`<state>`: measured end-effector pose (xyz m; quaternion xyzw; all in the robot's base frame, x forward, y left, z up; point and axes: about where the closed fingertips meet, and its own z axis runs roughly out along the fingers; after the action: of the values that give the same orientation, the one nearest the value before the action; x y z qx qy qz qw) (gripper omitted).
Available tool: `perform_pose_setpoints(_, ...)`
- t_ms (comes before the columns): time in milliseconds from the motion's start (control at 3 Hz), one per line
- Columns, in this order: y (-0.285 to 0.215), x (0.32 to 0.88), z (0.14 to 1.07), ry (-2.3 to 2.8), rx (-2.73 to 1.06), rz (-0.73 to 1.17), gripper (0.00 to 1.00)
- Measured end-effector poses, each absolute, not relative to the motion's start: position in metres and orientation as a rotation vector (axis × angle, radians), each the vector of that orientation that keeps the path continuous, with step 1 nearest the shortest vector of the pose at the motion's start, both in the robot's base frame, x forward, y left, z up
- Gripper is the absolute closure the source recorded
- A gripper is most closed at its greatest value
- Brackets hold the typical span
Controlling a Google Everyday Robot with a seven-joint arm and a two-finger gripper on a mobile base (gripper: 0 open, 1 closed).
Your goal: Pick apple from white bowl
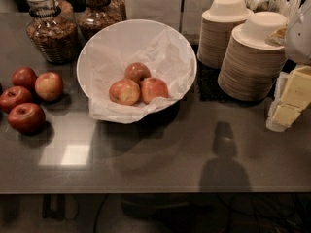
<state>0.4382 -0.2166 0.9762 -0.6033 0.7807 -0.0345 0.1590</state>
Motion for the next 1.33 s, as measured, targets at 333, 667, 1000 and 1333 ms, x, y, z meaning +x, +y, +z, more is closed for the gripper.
perform_pose_setpoints(333, -0.216, 0.439, 0.977, 2.223, -1.724, -0.105, 0.00)
perform_pose_setpoints(667, -0.199, 0.455, 0.971, 2.146, -1.787, -0.131, 0.00)
perform_pose_setpoints(1000, -0.199, 0.455, 0.971, 2.146, -1.787, -0.131, 0.00)
perform_pose_setpoints(1333, -0.178, 0.462, 0.966, 2.064, -1.856, -0.140, 0.00)
